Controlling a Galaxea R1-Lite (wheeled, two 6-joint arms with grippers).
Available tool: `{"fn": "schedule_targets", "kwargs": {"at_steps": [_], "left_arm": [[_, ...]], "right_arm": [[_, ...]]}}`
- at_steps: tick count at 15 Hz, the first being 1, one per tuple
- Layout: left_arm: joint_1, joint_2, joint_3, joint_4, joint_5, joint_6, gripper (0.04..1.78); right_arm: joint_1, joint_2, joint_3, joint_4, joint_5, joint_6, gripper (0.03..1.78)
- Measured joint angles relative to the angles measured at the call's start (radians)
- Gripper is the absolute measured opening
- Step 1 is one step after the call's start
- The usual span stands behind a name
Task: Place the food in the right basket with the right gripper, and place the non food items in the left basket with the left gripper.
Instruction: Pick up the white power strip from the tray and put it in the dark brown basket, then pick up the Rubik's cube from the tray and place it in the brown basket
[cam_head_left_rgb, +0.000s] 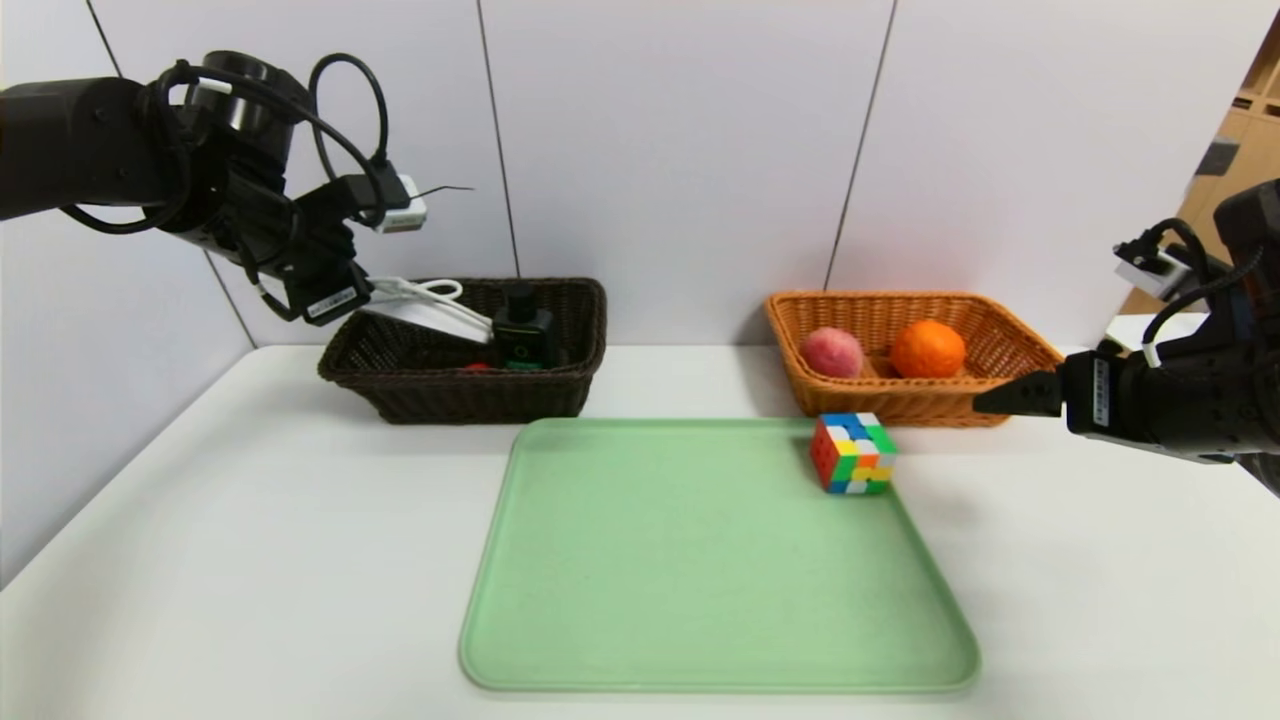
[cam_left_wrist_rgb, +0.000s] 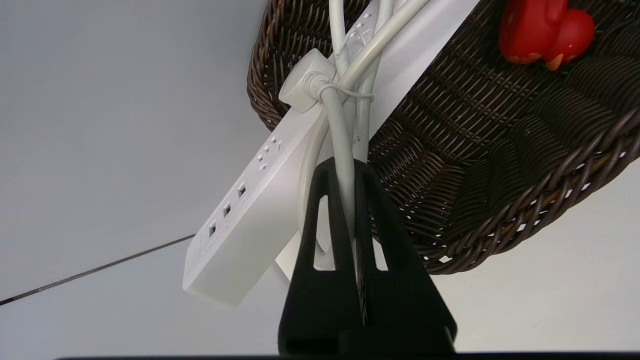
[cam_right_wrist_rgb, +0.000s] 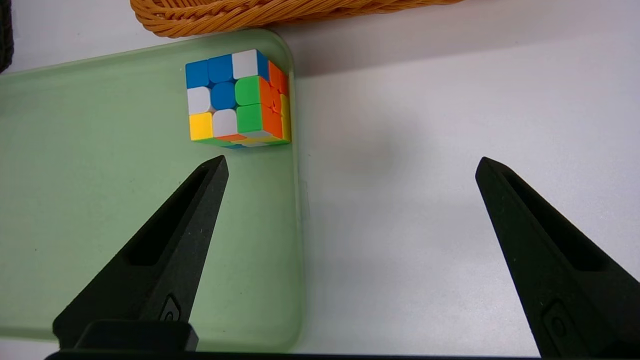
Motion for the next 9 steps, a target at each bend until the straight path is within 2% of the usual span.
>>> {"fn": "schedule_targets", "kwargs": {"at_steps": [2,4,9], "left_arm": [[0.0,0.002,0.0,-0.002,0.0,-0.001,0.53],[0.0,0.002,0.0,-0.001,0.001,-0.001,0.79],[-0.001,-0.035,-0.013,-0.053,-0.005,-0.067,1.23]], "right_arm": [[0.0,0.0,0.0,0.0,0.0,-0.001,1.71],[0.001,0.0,0.0,0.0,0.0,-0.001,1.71],[0.013,-0.003,-0.029,0.001,0.002,0.003,1.71]]}}
